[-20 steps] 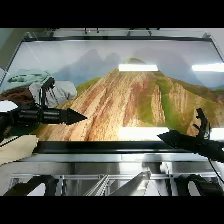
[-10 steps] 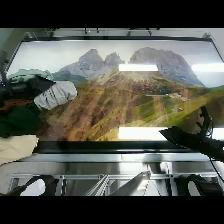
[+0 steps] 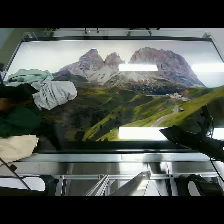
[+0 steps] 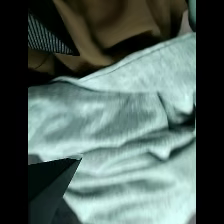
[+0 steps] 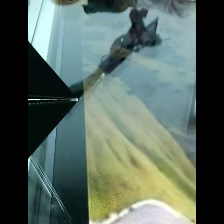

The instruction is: Fold the shirts.

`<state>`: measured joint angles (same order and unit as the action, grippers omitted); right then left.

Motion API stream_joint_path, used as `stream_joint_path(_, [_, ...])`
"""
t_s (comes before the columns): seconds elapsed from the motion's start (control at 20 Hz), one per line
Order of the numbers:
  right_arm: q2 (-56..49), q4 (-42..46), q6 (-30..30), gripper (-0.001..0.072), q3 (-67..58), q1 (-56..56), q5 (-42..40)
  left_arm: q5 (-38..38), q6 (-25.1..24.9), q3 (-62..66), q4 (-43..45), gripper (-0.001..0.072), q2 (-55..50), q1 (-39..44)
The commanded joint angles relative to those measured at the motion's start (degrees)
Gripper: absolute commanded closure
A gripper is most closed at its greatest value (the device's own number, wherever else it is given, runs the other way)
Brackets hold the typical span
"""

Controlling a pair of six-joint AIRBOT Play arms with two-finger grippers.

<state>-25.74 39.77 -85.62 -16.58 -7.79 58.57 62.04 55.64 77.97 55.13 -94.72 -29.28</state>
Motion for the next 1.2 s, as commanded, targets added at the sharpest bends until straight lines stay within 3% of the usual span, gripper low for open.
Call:
stream_joint_path(0.0, [0.0, -0.2, -0.1, 0.0691, 0.0, 0.0, 0.2, 2.3, 4.5, 7.4, 7.8, -0.0004, -8.6, 4.5])
stream_joint_path(0.1, [0.0, -0.2, -0.1, 0.0691, 0.0, 0.0, 0.2, 5.4, 6.0, 12.0, 7.9, 0.0000, -11.9, 7.9])
stream_joint_path(0.15, [0.0, -0.2, -0.1, 0.0691, 0.0, 0.0, 0.2, 7.3, 6.5, 14.2, 7.8, 0.0082, -12.9, 9.4])
stream_joint_path(0.25, [0.0, -0.2, 0.0, 0.0691, 0.0, 0.0, 0.2, 12.6, 6.6, 19.2, 7.8, 0.0559, -14.2, 12.1])
stream_joint_path(0.3, [0.0, -0.2, 0.0, 0.0691, 0.0, 0.0, 0.3, 14.8, 6.6, 21.3, 7.8, 0.0674, -14.3, 13.2])
stream_joint_path(0.45, [0.0, -0.2, 0.0, 0.0691, 0.0, 0.0, 1.1, 20.6, 7.8, 28.3, 7.8, 0.0699, -14.3, 15.5])
stream_joint_path(0.6, [0.0, -0.2, 0.4, 0.0691, 0.0, 0.0, 3.5, 26.7, 13.3, 33.4, 6.9, 0.0689, -14.2, 16.4])
stream_joint_path(0.7, [0.0, -0.1, 0.4, 0.0691, 0.0, 0.0, 4.0, 28.6, 13.7, 33.7, -5.6, 0.0688, -12.9, 17.2])
stream_joint_path(0.85, [0.1, -0.1, 0.4, 0.0692, 0.0, 0.0, 2.3, 30.4, 7.4, 33.7, -35.4, 0.0690, -9.0, 21.6])
stream_joint_path(0.95, [0.0, 0.1, 0.4, 0.0691, 0.0, 0.0, -0.1, 30.8, 4.2, 34.8, -46.1, 0.0689, -5.6, 25.3])
stream_joint_path(1.05, [0.0, 0.1, 0.4, 0.0691, 0.0, 0.0, -1.7, 31.0, 4.9, 36.1, -41.8, 0.0689, -2.8, 28.9])
stream_joint_path(1.15, [0.0, 0.1, 0.4, 0.0691, 0.0, 0.0, -1.0, 31.1, 9.1, 36.1, -31.6, 0.0689, -1.2, 32.7])
